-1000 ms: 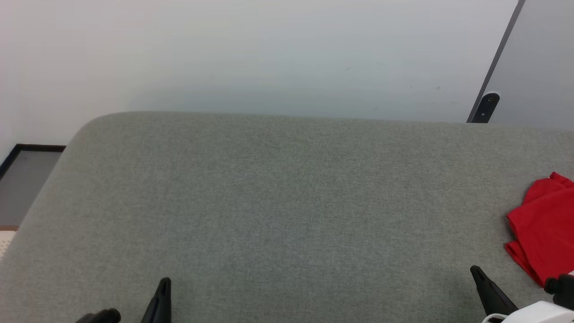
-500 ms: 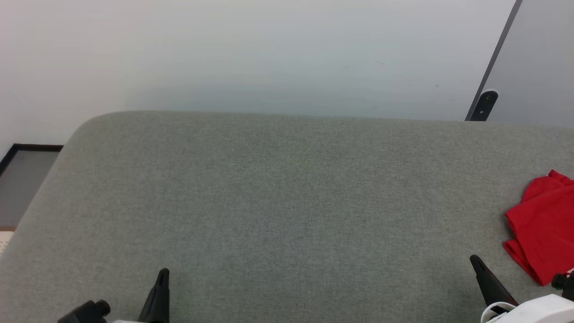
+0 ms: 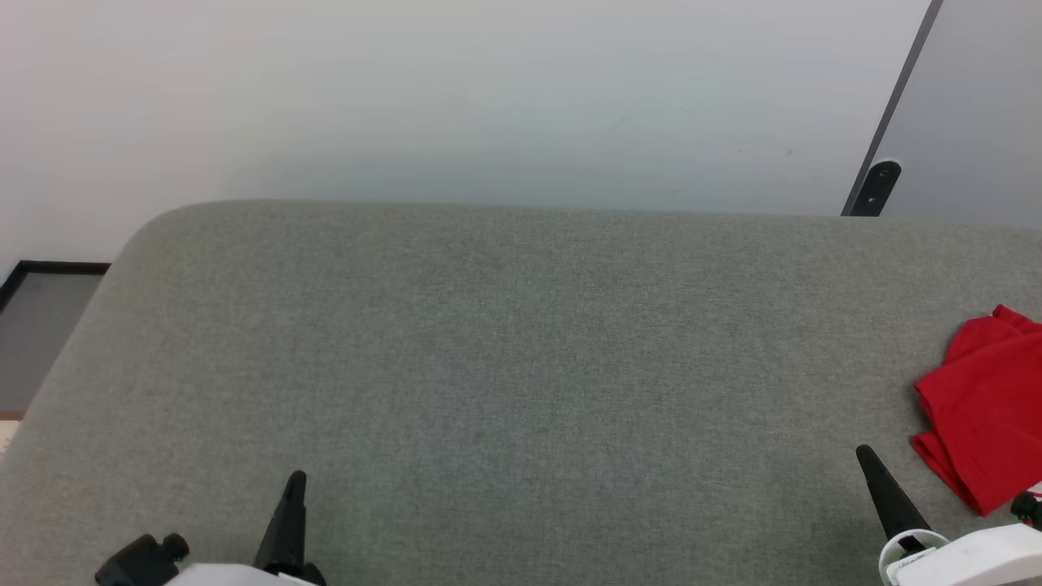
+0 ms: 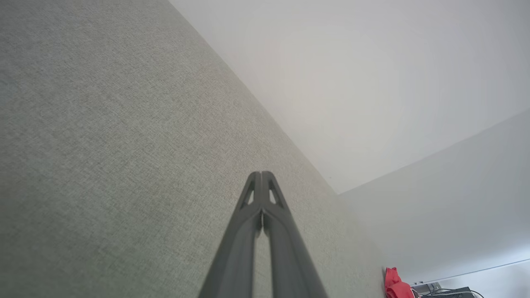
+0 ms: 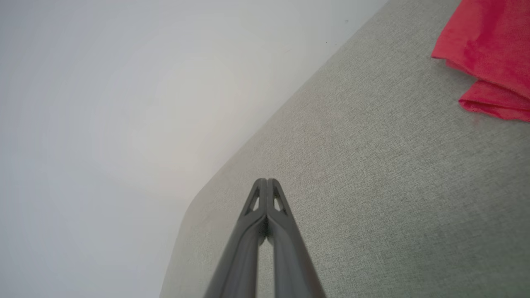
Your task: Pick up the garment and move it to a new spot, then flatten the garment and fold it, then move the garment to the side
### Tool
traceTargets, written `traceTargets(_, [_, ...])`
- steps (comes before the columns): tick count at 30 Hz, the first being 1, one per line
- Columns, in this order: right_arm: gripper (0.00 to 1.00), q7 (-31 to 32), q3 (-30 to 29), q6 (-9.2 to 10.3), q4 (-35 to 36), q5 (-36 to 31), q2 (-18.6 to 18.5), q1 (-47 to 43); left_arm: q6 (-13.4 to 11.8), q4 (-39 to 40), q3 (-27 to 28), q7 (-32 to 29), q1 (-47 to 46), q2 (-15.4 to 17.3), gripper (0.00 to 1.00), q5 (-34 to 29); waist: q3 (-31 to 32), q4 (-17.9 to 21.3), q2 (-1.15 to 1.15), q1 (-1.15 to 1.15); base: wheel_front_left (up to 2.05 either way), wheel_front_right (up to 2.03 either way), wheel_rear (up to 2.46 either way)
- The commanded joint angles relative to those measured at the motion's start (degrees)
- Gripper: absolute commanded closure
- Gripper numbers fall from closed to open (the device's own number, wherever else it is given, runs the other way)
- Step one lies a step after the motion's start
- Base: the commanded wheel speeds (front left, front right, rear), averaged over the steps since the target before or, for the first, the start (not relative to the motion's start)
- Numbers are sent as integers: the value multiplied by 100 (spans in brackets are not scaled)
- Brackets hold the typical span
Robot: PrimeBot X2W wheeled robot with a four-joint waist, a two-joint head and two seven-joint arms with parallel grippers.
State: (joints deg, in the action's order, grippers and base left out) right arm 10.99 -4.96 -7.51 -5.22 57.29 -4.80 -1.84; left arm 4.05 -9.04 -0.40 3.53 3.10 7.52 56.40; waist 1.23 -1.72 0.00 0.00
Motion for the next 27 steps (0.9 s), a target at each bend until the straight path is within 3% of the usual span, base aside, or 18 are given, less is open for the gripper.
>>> traceTargets(1, [100, -46, -23, 1, 20, 169, 6, 136, 28, 34, 46, -23, -144, 10, 100, 147, -2, 3, 0, 0, 0, 0, 0])
traceTargets(27, [100, -218, -88, 1, -358, 1575, 85, 435, 169, -189, 297, -415, -488, -170, 100, 1617, -49, 61, 0, 0, 0, 0, 0])
